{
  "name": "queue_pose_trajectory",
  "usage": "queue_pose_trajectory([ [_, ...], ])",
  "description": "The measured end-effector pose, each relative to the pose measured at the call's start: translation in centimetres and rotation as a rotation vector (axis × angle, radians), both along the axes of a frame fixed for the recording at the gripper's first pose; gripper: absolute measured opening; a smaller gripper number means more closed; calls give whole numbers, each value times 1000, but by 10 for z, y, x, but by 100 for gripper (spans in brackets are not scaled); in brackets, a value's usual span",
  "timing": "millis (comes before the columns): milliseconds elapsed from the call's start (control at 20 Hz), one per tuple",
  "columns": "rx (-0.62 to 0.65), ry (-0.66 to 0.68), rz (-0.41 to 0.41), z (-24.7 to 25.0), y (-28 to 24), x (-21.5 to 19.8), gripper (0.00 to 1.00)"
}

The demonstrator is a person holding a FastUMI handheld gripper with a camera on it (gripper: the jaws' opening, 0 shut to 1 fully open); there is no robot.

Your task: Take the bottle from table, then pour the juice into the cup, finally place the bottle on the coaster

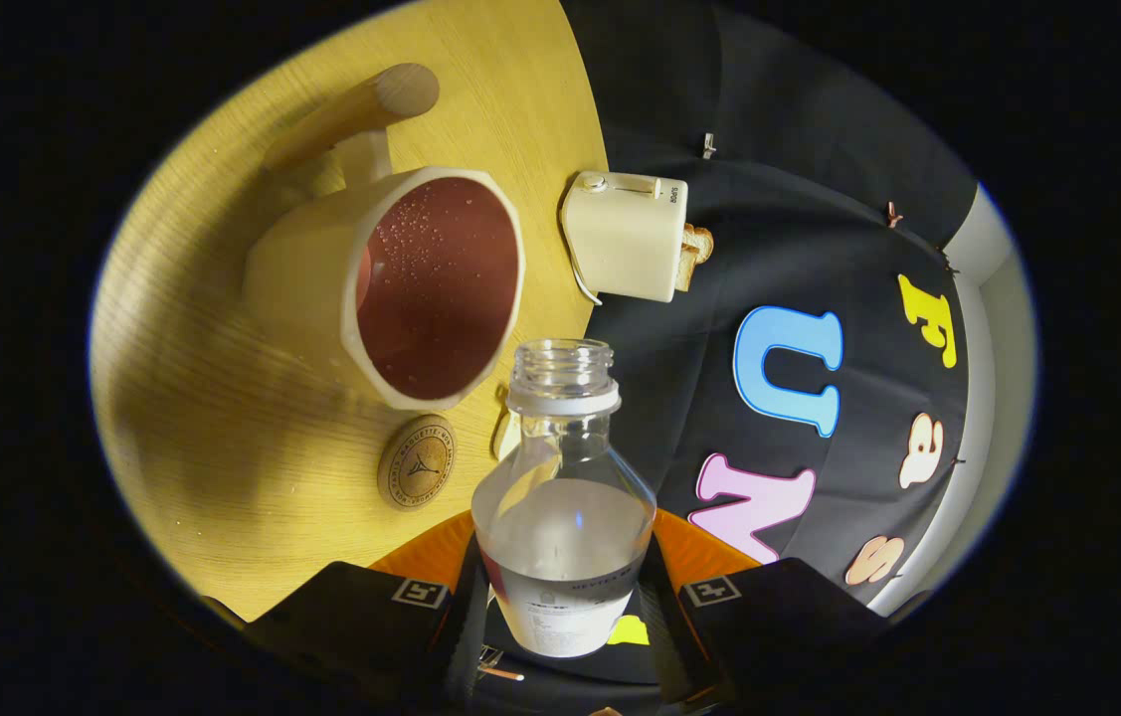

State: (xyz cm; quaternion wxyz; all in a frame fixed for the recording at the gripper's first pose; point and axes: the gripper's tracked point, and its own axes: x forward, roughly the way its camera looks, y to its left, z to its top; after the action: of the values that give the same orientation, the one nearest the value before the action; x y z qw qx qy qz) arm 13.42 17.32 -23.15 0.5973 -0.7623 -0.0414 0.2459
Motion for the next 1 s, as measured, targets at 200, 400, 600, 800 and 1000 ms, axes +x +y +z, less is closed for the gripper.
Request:
queue_pose_trajectory([
  [200,-30,-12,32,1,4,1,70],
  [400,-74,-13,51,-5,6,-1,70],
  [600,-95,-18,77,-6,11,0,70],
  [800,-127,-40,101,0,9,2,70],
  [1000,-144,-61,107,7,6,6,70],
])
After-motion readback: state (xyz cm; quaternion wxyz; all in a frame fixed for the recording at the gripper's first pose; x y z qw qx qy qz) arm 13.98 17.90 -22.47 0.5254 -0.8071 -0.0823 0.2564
